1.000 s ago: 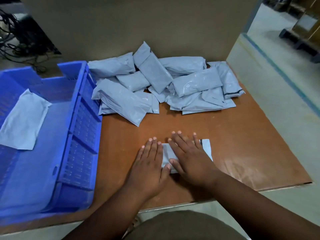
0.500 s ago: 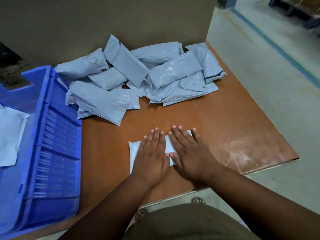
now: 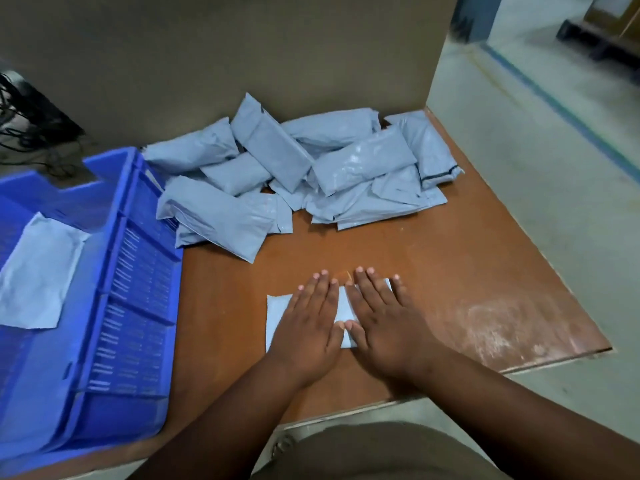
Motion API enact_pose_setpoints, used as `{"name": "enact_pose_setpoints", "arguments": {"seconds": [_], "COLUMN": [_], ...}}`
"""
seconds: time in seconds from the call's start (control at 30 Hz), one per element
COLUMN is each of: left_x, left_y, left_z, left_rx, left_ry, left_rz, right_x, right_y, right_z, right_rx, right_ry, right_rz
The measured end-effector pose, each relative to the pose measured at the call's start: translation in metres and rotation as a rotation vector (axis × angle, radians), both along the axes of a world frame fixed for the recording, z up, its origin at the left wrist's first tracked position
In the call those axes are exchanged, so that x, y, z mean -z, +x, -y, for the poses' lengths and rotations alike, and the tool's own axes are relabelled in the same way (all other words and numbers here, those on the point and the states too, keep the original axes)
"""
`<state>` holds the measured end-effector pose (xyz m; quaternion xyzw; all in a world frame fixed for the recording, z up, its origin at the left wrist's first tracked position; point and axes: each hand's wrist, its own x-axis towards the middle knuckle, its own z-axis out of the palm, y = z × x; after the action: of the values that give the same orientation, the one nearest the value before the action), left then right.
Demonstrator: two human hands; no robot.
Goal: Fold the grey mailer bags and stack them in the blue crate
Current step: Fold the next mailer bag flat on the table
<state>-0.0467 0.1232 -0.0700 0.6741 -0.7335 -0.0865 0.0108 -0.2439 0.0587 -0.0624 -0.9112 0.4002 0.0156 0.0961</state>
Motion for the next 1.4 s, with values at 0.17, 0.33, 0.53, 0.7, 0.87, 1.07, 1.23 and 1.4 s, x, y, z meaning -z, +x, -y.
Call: {"name": "enact_pose_setpoints", "arguments": {"seconds": [0.17, 0.33, 0.53, 0.7, 0.87, 1.07, 1.23, 1.4], "left_x": [-0.016, -0.011, 0.003, 0.003, 0.003, -0.006, -0.022, -0.020], "left_y": [0.018, 0.036, 0.050, 0.049, 0.050, 0.047, 0.022, -0.012], "left_z": [-0.017, -0.056, -0.068, -0.067, -0.066, -0.064, -0.055, -0.035], "left_rx": [-0.094, -0.126, -0.152, -0.163, -0.161, -0.192, -0.090, 0.047], "left_ry": [-0.033, -0.093, -0.032, -0.025, -0.016, 0.044, -0.004, -0.002], "left_rz": [0.027, 0.050, 0.080, 0.099, 0.094, 0.081, 0.089, 0.083], "right_x": [-0.013, -0.028, -0.006, -0.003, -0.003, -0.013, -0.020, -0.011], "right_y": [-0.002, 0.019, 0.052, 0.055, 0.056, 0.037, -0.007, -0.036], "right_z": [0.002, -0.016, -0.030, -0.028, -0.027, -0.024, -0.022, -0.009], "right_rx": [0.036, -0.152, -0.187, -0.175, -0.174, -0.213, -0.138, -0.091], "right_ry": [-0.023, -0.113, -0.051, -0.028, -0.007, -0.018, -0.068, -0.027], "right_rz": [0.008, 0.058, -0.053, -0.095, -0.096, -0.026, -0.014, -0.055]}}
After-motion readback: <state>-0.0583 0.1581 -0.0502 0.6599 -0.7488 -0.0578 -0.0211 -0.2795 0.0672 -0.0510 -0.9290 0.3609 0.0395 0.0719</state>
